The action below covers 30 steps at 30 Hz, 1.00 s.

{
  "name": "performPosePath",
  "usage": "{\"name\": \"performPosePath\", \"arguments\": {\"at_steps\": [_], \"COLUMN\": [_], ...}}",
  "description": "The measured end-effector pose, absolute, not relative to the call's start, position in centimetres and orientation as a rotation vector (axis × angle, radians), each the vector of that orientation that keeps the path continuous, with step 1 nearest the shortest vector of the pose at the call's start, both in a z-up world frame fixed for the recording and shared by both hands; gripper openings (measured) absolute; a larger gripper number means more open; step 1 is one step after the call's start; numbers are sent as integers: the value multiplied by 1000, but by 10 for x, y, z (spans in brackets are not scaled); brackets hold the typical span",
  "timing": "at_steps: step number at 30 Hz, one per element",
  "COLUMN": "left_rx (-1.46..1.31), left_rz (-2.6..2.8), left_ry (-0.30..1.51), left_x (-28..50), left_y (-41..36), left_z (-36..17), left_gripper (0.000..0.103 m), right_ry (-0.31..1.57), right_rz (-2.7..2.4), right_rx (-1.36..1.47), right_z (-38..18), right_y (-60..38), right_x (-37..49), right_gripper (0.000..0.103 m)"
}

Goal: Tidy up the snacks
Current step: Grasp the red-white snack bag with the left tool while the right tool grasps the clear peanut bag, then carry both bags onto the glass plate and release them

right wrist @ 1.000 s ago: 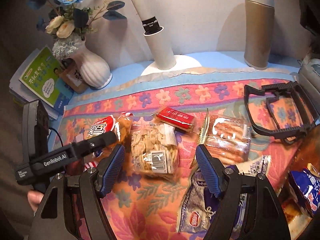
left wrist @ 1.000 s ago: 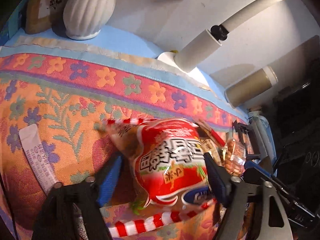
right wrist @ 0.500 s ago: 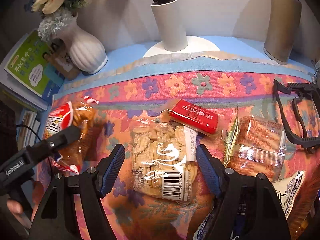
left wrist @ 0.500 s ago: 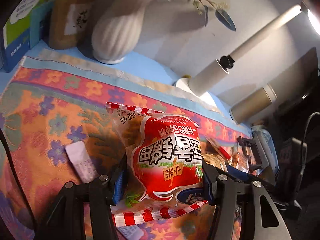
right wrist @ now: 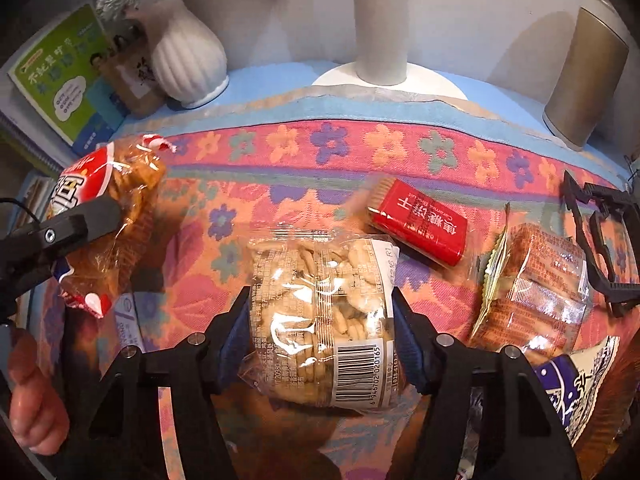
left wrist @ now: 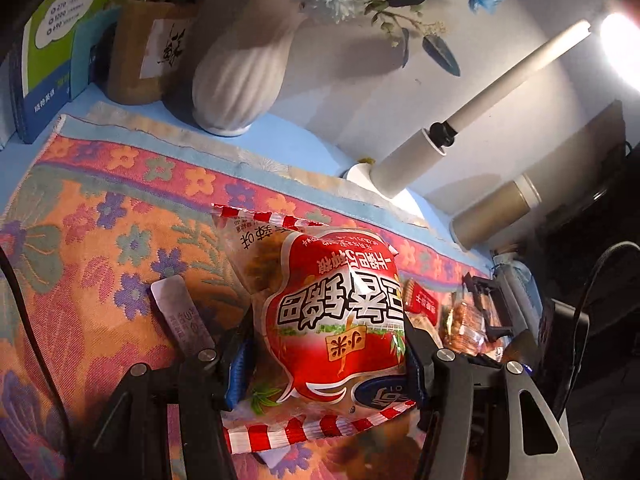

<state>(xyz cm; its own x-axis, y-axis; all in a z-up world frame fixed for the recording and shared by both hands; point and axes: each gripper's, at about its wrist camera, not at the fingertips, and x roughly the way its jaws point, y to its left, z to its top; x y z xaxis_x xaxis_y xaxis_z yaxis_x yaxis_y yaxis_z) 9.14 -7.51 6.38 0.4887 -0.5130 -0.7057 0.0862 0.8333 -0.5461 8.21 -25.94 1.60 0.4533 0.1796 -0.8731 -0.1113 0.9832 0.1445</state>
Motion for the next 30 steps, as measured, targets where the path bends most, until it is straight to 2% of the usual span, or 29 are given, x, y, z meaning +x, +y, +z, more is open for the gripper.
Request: {"name": "performPosePath", "arguments": {"at_steps": [17,30], "left_rx": [-363,-247], "left_rz": [-532,-693], "left_ry": [857,805], "left_x": [12,-30], "left_y": [-131,-247], "left_z": [148,193], "left_gripper": [58,58], "right_ry": [868,691], "right_rz": [142,-23], "right_rx": [139,285], "right_z": [102,147], "right_y": [-316,-442], "right_x": [-25,-107], "right_gripper": [62,63]}}
